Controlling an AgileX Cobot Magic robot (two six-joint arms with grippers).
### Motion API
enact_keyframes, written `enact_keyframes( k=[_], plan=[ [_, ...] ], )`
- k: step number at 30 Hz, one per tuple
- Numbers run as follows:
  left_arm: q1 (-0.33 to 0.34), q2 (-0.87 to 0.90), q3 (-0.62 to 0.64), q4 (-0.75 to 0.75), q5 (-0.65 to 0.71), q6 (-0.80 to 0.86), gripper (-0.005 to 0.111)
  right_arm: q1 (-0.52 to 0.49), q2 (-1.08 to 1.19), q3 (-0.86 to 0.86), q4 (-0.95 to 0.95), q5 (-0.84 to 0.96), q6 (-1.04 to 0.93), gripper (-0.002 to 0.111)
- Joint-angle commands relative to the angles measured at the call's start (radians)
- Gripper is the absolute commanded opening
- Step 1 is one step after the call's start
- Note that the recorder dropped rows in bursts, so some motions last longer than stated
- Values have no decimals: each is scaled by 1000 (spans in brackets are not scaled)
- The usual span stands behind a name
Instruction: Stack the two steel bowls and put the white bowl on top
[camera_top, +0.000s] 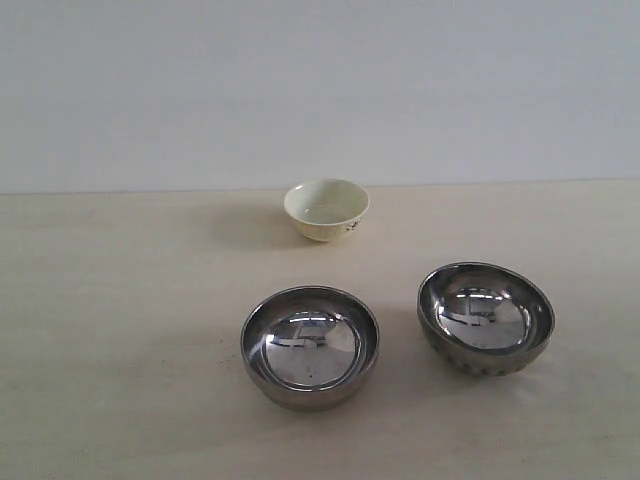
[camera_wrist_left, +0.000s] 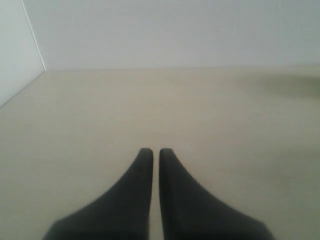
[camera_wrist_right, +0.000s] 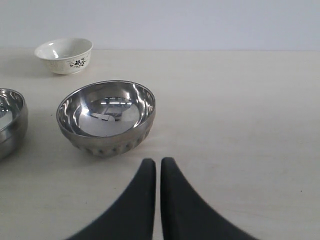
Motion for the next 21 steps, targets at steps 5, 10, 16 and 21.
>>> enact_keyframes(
  k=[5,10,16,21],
  plan=[
    [3,-3,4,-1,3,4,4,-7,-5,-1,-10,-7,-2,0],
    [3,-3,4,-1,3,4,4,-7,-5,-1,-10,-7,-2,0],
    [3,-3,4,-1,3,4,4,-7,-5,-1,-12,-7,-6,0],
    [3,-3,4,-1,3,4,4,-7,-5,-1,-12,-7,-24,0]
  ],
)
